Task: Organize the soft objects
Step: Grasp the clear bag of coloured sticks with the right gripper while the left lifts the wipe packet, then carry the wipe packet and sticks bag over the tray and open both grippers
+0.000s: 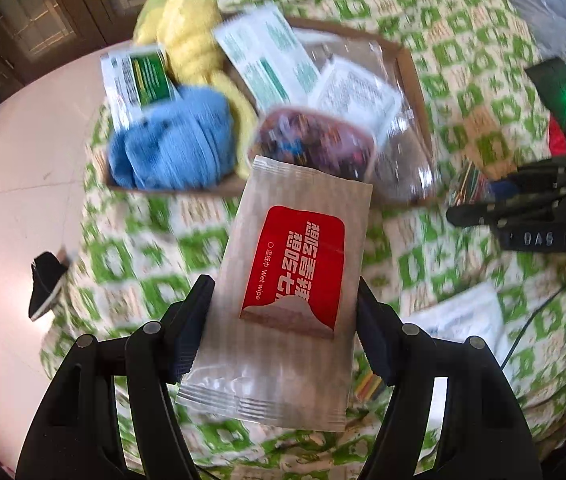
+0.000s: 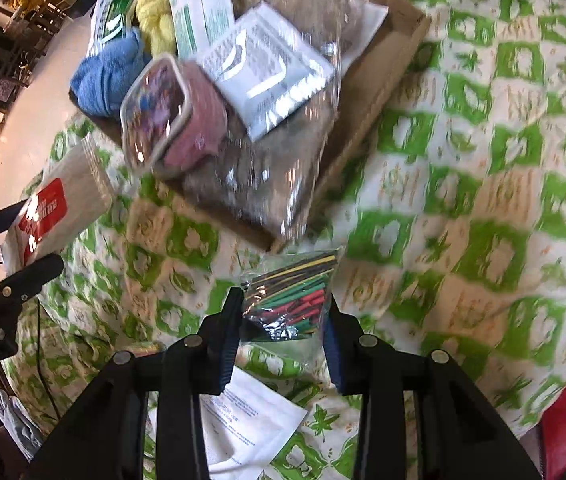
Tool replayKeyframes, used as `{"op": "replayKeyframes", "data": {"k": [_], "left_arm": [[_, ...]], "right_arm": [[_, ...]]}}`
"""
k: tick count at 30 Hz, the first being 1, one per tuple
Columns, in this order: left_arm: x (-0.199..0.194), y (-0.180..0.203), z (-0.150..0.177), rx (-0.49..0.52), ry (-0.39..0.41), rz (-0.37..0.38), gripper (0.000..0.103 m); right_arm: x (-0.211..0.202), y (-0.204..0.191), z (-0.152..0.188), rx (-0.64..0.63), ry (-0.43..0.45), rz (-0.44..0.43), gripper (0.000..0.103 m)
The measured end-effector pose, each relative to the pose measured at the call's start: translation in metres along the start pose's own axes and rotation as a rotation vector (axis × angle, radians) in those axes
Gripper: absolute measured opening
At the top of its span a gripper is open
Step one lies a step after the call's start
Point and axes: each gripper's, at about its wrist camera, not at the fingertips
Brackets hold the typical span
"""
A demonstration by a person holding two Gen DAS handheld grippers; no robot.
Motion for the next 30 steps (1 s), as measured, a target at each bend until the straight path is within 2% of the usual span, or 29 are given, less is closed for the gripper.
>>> {"op": "replayKeyframes", "data": {"k": [7,13,24,30], "left_arm": [[0.001,-0.015,-0.047,-0.060,0.026,-0.008,0.068],[0.012,-0.032,-0.082,-0.106,0.035,-0.012,0.068],[0.048,-0.044,-0.117,-0.110,0.021,-0.052,0.068],[0.056,-0.046,-0.130,-0.109,0.031,-0.067,0.068]], "right_arm": [[-0.015,0.002,-0.043,0.018,0.027,-0.009,0.037],[-0.019,0.012,-0.060,0.035,0.035,-0.017,0.037],[0.005,0.010,-0.085,0.056,0.008,-0.011,0.037],[0.010,0.008,-0.091,0.074,0.026,-0.017,0.037]]}}
Point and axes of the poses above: each gripper's, at about its wrist camera, not at the fingertips, and x roughly the way its jaws point, y to its right, z to its underside, and after that the axes turned 8 degrees about y, right-handed
